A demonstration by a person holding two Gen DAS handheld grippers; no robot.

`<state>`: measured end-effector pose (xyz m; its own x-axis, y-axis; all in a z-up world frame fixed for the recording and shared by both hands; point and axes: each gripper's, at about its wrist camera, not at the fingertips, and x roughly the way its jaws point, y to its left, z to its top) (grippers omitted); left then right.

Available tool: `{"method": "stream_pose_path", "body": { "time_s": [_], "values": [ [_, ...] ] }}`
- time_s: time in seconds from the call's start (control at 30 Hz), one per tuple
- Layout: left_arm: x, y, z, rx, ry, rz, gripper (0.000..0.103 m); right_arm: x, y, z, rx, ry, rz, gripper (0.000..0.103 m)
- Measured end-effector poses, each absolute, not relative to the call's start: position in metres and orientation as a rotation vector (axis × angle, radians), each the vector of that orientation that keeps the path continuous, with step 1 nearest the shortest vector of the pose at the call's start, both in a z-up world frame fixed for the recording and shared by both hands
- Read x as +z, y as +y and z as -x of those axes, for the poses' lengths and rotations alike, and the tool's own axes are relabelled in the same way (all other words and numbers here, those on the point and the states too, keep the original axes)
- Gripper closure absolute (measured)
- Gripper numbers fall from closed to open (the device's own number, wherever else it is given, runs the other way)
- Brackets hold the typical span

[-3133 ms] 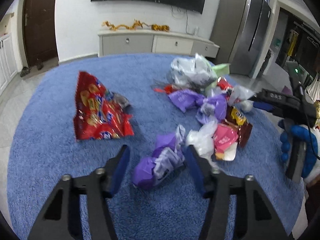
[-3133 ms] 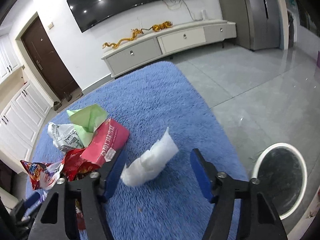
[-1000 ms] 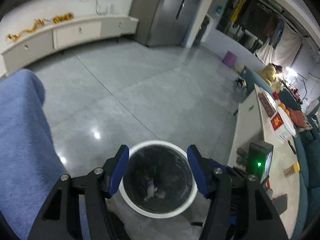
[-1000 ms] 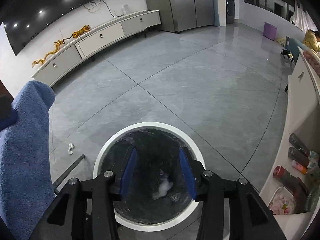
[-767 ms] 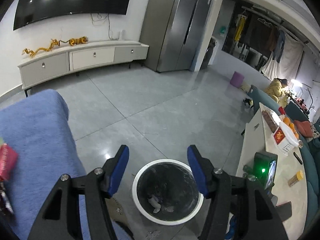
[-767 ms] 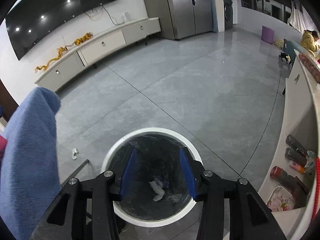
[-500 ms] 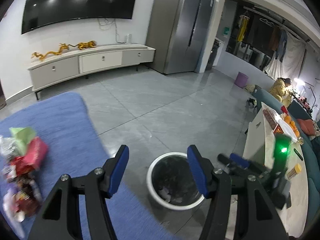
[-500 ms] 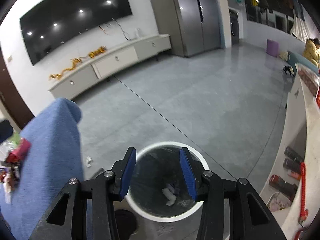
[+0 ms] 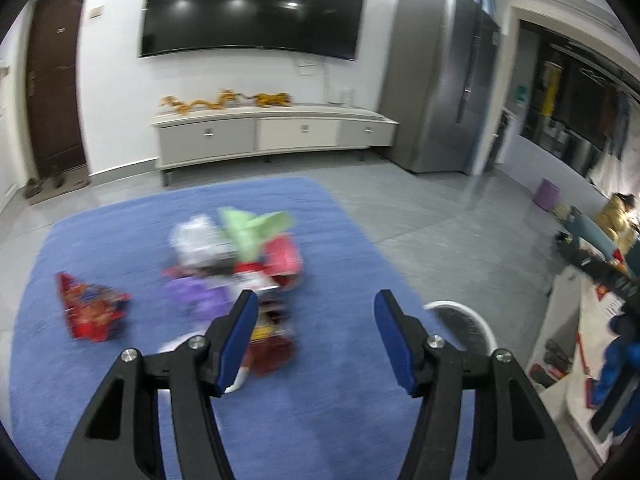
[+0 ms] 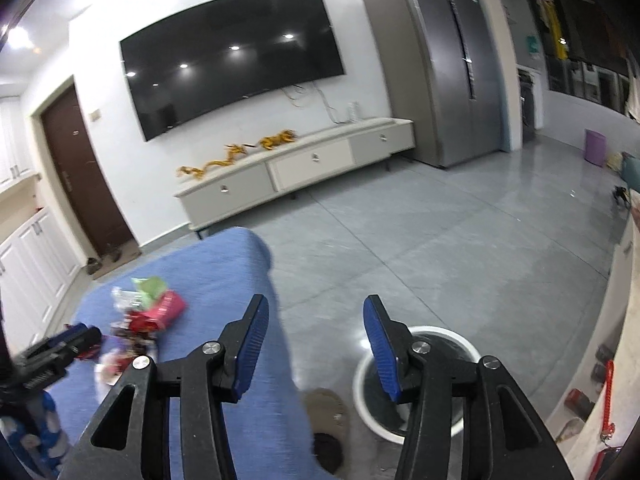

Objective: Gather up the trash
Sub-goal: 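Move both tools back over the trash pile on the rug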

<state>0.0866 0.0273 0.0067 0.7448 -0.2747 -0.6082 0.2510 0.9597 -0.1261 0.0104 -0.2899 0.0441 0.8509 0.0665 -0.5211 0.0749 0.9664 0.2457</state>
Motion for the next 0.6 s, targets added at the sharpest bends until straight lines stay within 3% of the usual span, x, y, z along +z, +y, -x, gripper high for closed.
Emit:
{"method": "stream_pose_path", "body": {
  "time_s": [0.33, 0.6],
  "values": [
    [-0.048, 0.129, -0.102, -0.168, 0.788, 0.116, 0.044, 0.027, -0.197, -0.05, 0.223, 0.655, -0.231, 0.053],
    [-0.082, 0.125, -0.127, -0.217, 0.878, 0.146, 0.045, -0.016, -0.137, -0.083, 0.335, 0.786, -0.203, 0.053]
  ]
}}
